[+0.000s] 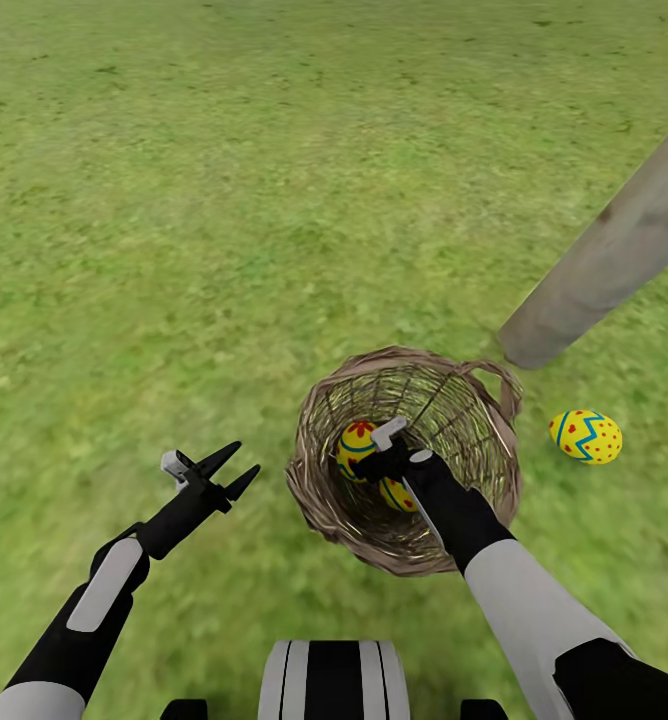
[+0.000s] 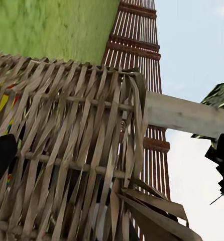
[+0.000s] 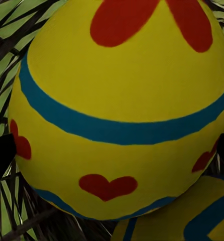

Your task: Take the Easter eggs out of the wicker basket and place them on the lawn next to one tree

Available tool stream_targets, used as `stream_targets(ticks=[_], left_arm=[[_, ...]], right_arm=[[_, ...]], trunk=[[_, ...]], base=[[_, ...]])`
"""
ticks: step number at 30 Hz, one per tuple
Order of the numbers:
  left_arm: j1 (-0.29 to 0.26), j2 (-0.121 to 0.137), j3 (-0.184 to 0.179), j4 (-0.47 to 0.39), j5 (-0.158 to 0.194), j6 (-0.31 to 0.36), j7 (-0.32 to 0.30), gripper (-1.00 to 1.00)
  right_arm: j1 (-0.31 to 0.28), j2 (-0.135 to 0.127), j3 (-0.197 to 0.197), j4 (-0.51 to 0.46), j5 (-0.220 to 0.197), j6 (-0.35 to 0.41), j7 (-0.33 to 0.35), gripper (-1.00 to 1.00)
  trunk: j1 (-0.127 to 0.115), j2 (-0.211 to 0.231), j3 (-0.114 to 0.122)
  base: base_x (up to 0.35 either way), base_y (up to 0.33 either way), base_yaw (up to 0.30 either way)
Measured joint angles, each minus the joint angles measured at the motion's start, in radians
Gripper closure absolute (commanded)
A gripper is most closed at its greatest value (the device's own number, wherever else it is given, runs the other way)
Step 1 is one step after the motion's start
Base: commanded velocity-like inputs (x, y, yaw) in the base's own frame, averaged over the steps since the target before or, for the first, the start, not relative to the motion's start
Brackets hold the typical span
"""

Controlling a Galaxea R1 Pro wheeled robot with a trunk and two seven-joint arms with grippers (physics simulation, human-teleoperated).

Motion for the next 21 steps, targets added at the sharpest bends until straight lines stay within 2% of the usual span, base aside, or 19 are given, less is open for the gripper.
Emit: stream_targets(ticks=[2, 3, 9, 17, 21], left_arm=[[0.0, 0.0, 0.0, 0.0, 0.0, 0.0, 0.0, -1.0], [0.0, 0.0, 0.0, 0.0, 0.0, 0.0, 0.0, -1.0], [0.0, 0.0, 0.0, 0.0, 0.001, 0.0, -0.001, -1.0], [0.0, 0.0, 0.0, 0.0, 0.002, 0.0, -0.002, -1.0], [0.0, 0.0, 0.001, 0.0, 0.0, 0.0, 0.0, -1.0]], right_arm=[[0.0, 0.0, 0.0, 0.0, 0.0, 0.001, 0.0, -1.0], [0.0, 0.0, 0.0, -0.001, 0.0, 0.001, 0.0, 1.0], [0.0, 0.0, 0.002, -0.026, -0.001, 0.005, 0.003, 1.0], [0.0, 0.0, 0.001, -0.026, -0.001, 0.003, 0.004, 1.0], [0.0, 0.001, 0.0, 0.005, -0.005, 0.003, 0.003, 1.0]], trunk=[[0.0, 0.0, 0.0], [0.0, 0.0, 0.0], [0.001, -0.001, -0.011], [0.001, -0.001, -0.012], [0.0, 0.0, 0.004]], base=[[0.0, 0.0, 0.0], [0.0, 0.0, 0.0], [0.0, 0.0, 0.0], [0.0, 0.0, 0.0], [0.0, 0.0, 0.0]])
